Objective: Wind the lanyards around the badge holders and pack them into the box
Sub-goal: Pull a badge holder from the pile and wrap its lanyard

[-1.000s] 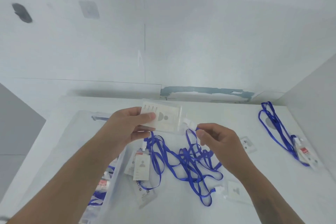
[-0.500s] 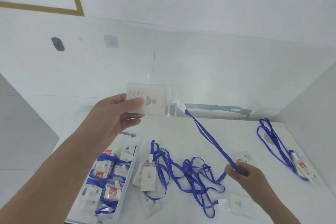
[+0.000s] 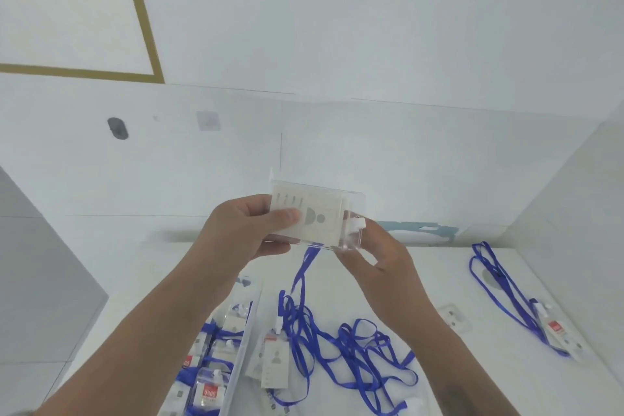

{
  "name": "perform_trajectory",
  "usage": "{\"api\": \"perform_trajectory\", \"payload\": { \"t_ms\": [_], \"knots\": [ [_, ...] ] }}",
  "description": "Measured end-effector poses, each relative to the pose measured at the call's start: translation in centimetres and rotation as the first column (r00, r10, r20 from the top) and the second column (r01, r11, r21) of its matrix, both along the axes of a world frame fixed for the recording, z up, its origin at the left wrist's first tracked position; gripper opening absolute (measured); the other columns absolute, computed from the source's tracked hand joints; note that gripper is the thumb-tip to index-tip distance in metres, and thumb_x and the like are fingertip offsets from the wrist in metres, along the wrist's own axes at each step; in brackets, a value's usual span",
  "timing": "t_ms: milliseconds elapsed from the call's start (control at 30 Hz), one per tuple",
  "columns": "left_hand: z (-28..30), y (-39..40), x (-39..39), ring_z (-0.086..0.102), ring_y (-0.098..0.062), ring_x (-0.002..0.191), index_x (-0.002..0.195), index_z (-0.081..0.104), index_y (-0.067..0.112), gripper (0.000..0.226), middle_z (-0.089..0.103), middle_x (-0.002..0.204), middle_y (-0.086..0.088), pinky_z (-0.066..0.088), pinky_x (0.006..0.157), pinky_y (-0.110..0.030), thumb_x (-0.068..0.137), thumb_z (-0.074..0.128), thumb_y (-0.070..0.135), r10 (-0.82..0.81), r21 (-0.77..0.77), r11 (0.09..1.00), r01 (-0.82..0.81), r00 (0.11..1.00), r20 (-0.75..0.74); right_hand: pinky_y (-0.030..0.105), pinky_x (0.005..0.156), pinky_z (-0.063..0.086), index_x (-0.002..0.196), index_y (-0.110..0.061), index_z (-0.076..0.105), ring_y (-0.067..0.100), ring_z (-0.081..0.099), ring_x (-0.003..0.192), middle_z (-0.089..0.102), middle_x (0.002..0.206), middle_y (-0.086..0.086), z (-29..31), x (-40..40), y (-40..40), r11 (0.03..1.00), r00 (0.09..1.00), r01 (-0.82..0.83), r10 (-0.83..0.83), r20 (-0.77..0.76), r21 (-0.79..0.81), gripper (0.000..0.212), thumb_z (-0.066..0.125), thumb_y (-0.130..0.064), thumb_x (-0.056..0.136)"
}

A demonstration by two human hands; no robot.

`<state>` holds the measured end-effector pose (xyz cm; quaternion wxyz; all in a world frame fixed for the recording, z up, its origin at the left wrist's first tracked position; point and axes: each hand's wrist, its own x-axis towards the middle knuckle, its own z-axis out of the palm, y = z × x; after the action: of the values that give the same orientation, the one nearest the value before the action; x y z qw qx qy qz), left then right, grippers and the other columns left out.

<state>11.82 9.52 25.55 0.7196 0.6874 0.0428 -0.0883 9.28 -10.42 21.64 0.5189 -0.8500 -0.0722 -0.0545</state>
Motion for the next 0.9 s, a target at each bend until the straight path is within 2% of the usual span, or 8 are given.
{"api": "perform_trajectory", "payload": {
  "t_ms": [100,167,233,367,533,700,800,900],
  "knots": [
    [0.9,0.3,0.1,0.075,-0.022,0.088,0.097,0.076,0.016,0.012,0.078,0.096,-0.001,0.057,0.084,-0.036,0.088,0.069,0.012,0.020,-0.007,1.000,-0.020,0.999,0.028,0.017,0.082,0.048,0.102,-0.042,0.062,-0.002,0.061,0.106,0.068,0.104,-0.028,1.8,0.7,1.1,0.999,0.997,-0.016,0.012,0.071,0.048,0.022,0.054,-0.023,0.097],
    [1.7,0.7,0.2,0.075,-0.024,0.089,0.096,0.077,0.016,0.012,0.078,0.097,0.000,0.056,0.084,-0.036,0.088,0.069,0.013,0.020,-0.019,1.000,-0.019,0.999,0.050,0.008,0.069,0.043,0.086,-0.041,0.059,-0.007,0.061,0.085,0.067,0.087,-0.031,2.6,1.0,1.5,0.997,0.997,-0.017,0.012,0.077,0.070,0.031,0.051,-0.014,0.098],
    [2.4,0.9,0.2,0.074,-0.024,0.088,0.097,0.077,0.015,0.012,0.078,0.099,-0.001,0.056,0.083,-0.035,0.088,0.068,0.013,0.011,-0.045,0.999,-0.008,0.998,0.061,0.009,0.060,0.040,0.077,-0.030,0.057,-0.004,0.055,0.064,0.064,0.072,-0.027,3.1,1.2,1.8,0.996,0.998,-0.007,0.002,0.060,0.091,0.030,0.050,-0.009,0.097],
    [3.5,0.9,0.3,0.074,-0.022,0.086,0.100,0.076,0.014,0.014,0.077,0.101,-0.004,0.055,0.080,-0.033,0.089,0.068,0.014,0.026,-0.121,0.993,-0.017,0.997,0.072,0.009,0.068,0.046,0.089,-0.011,0.064,0.004,0.065,0.074,0.072,0.082,-0.001,3.8,1.5,3.3,0.981,1.000,-0.001,0.002,-0.001,0.194,0.023,0.046,-0.017,0.102],
    [4.6,0.3,0.2,0.075,-0.024,0.090,0.101,0.075,0.011,0.014,0.078,0.099,-0.006,0.055,0.082,-0.033,0.089,0.069,0.013,0.062,-0.174,0.984,-0.044,0.993,0.103,0.019,0.076,0.051,0.093,-0.020,0.065,0.004,0.062,0.076,0.065,0.083,-0.008,3.6,0.9,5.2,0.991,0.997,-0.058,0.052,0.052,0.124,0.024,0.044,-0.018,0.103],
    [5.4,0.2,0.1,0.075,-0.026,0.089,0.099,0.075,0.013,0.012,0.078,0.097,-0.005,0.059,0.081,-0.033,0.090,0.068,0.012,0.030,-0.134,0.991,-0.011,0.990,0.139,0.019,0.088,0.050,0.113,-0.022,0.061,0.004,0.064,0.101,0.069,0.106,-0.011,4.2,0.3,6.1,0.952,0.995,-0.090,0.101,-0.022,0.292,0.015,0.051,-0.023,0.101],
    [5.8,0.6,0.2,0.075,-0.023,0.088,0.092,0.077,0.019,0.010,0.078,0.093,-0.001,0.059,0.081,-0.034,0.089,0.069,0.014,0.036,-0.030,0.999,-0.030,0.978,0.206,0.025,0.080,0.056,0.114,-0.013,0.059,0.016,0.071,0.079,0.074,0.088,0.001,4.6,0.3,6.1,0.891,0.991,-0.068,0.113,-0.074,0.449,0.019,0.044,-0.018,0.104],
    [5.9,0.7,0.3,0.075,-0.015,0.084,0.090,0.076,0.024,0.010,0.078,0.090,0.005,0.059,0.080,-0.033,0.088,0.071,0.016,0.055,0.051,0.996,-0.071,0.963,0.263,0.022,0.062,0.046,0.103,-0.022,0.064,0.006,0.053,0.053,0.063,0.064,-0.006,4.6,-0.2,6.1,0.961,0.992,-0.067,0.092,-0.082,0.267,0.025,0.039,-0.023,0.105]
  ]
}}
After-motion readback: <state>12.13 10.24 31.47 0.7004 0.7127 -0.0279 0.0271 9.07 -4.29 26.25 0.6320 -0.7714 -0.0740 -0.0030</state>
